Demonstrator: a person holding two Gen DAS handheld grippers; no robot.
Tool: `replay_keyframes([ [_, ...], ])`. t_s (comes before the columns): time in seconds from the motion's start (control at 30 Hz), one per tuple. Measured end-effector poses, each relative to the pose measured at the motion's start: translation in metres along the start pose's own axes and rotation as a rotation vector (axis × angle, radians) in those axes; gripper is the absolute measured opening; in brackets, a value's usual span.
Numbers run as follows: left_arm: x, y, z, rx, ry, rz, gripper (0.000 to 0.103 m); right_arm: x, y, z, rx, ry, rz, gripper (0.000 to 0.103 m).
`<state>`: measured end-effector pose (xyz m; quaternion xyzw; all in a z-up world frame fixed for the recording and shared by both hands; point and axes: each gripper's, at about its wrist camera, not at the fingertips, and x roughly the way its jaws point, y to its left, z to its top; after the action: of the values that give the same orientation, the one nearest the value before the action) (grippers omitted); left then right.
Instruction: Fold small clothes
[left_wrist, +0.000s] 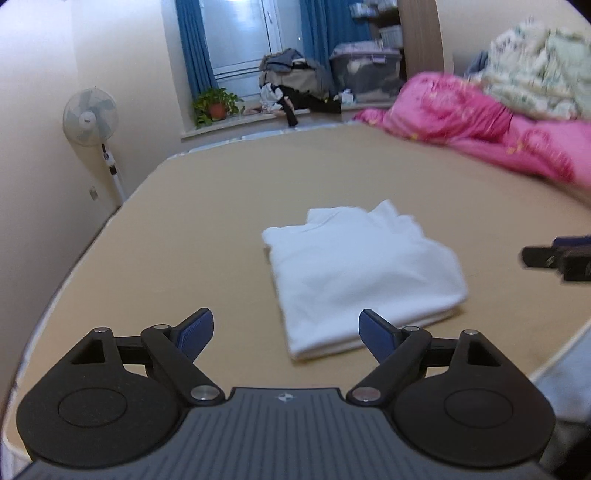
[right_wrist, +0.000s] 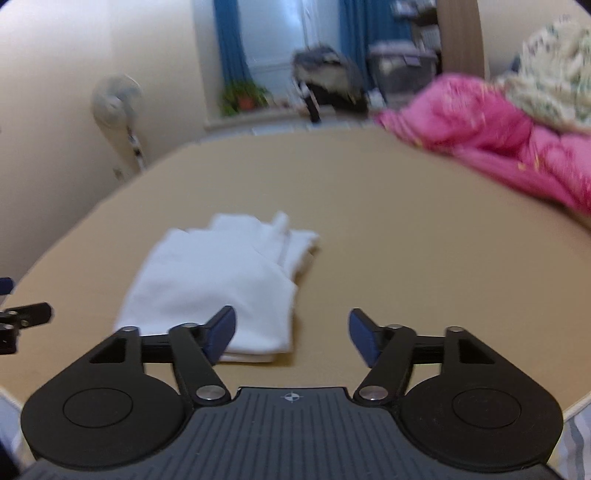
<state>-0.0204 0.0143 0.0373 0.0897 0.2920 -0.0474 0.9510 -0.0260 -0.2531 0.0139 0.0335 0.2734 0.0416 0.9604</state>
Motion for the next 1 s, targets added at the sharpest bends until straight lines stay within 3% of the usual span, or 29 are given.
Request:
replay_keyframes([
  [0.17, -0.045, -0.01, -0.013, -0.014, -0.071, 0.018, 0.09, -0.042, 0.02, -0.012, -0.019, -0.051, 0.029, 0.081],
  [0.27, -0.048, -0.018, -0.031, -0.036, -0.089, 0.032, 0.09, -0.048, 0.03, -0.02, -0.028, -0.058, 0.035, 0.087],
  [0.33, -0.037, -0.023, -0.036, -0.037, -0.055, 0.089, 0.09, -0.047, 0.037, -0.023, -0.044, -0.053, 0.038, 0.088],
  [0.53, -0.004, -0.016, -0.031, -0.078, 0.019, 0.129, 0.09, -0.02, 0.039, -0.022, -0.014, -0.022, -0.02, 0.088],
  [0.73, 0.019, -0.014, -0.032, -0.125, 0.114, 0.061, 0.09, 0.001, 0.041, -0.022, -0.002, 0.007, -0.034, 0.088],
  [0.87, 0.016, -0.013, -0.031, -0.144, 0.1, 0.07, 0.091, 0.011, 0.048, -0.021, -0.015, 0.018, -0.013, 0.089],
  [0.93, 0.015, -0.011, -0.031, -0.152, 0.095, 0.074, 0.101, 0.014, 0.053, -0.022, -0.043, 0.023, -0.008, 0.089],
  [1.0, 0.013, -0.01, -0.03, -0.163, 0.084, 0.08, 0.102, 0.016, 0.056, -0.023, -0.057, 0.027, -0.007, 0.089],
])
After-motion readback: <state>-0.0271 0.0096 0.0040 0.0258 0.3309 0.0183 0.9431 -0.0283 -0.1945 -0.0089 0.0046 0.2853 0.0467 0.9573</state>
